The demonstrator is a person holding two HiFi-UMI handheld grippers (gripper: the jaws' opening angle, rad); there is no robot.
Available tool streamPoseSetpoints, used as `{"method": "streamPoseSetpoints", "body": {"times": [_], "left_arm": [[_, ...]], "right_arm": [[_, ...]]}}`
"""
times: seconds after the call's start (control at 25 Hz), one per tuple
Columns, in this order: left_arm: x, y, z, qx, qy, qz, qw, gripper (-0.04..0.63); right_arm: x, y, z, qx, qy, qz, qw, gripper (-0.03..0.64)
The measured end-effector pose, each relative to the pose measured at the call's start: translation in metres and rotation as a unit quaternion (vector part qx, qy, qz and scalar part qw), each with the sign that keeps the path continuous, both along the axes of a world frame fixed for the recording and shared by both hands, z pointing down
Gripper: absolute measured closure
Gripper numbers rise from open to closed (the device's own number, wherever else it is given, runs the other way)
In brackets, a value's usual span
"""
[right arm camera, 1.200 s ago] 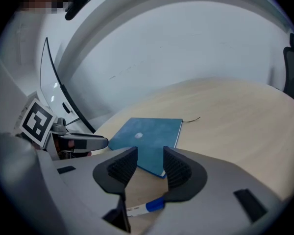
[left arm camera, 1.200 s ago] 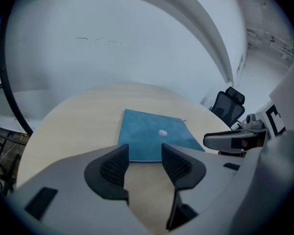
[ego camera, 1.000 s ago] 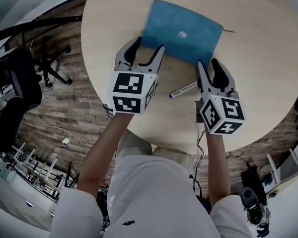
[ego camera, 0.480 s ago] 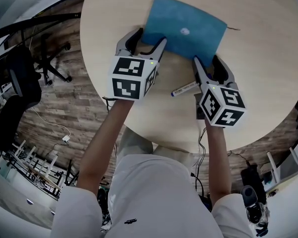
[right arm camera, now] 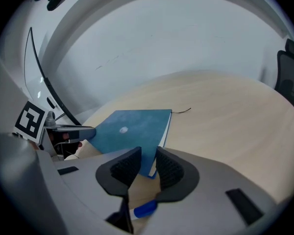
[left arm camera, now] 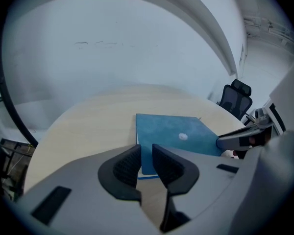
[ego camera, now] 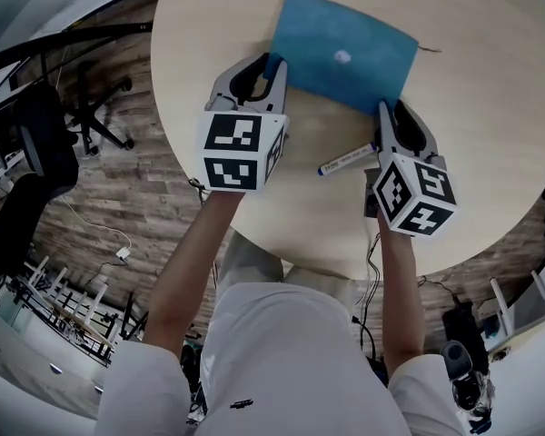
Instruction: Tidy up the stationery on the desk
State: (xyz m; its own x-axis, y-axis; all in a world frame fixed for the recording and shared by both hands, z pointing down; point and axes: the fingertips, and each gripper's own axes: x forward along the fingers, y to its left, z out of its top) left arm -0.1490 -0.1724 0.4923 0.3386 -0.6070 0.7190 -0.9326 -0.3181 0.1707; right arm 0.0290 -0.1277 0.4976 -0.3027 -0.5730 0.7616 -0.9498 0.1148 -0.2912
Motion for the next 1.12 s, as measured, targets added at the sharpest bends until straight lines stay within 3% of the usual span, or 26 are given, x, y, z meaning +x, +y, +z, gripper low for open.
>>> {"method": "streamPoseSetpoints", "body": {"times": [0.28, 0.56, 1.12], "left_arm": [[-0.007, 0.012, -0.004, 0.007, -0.017, -0.009, 0.9998, 0.518], [-0.012, 0.031, -0.007, -0.003, -0.006, -0.014, 0.9999, 0.520], [0.028, 0.093, -0.030, -0.022, 0.017, -0.006, 0.9996, 0.529]], "right_arm": [[-0.007, -0.001, 0.000, 0.002, 0.004, -0.006, 1.000, 0.505], [-0.010, 0.001, -0.002, 0.006, -0.022, -0.005, 1.000, 0.518], [0.030, 0.019, -0.019, 0.026, -0.023, -0.022, 0.999, 0.532]]}}
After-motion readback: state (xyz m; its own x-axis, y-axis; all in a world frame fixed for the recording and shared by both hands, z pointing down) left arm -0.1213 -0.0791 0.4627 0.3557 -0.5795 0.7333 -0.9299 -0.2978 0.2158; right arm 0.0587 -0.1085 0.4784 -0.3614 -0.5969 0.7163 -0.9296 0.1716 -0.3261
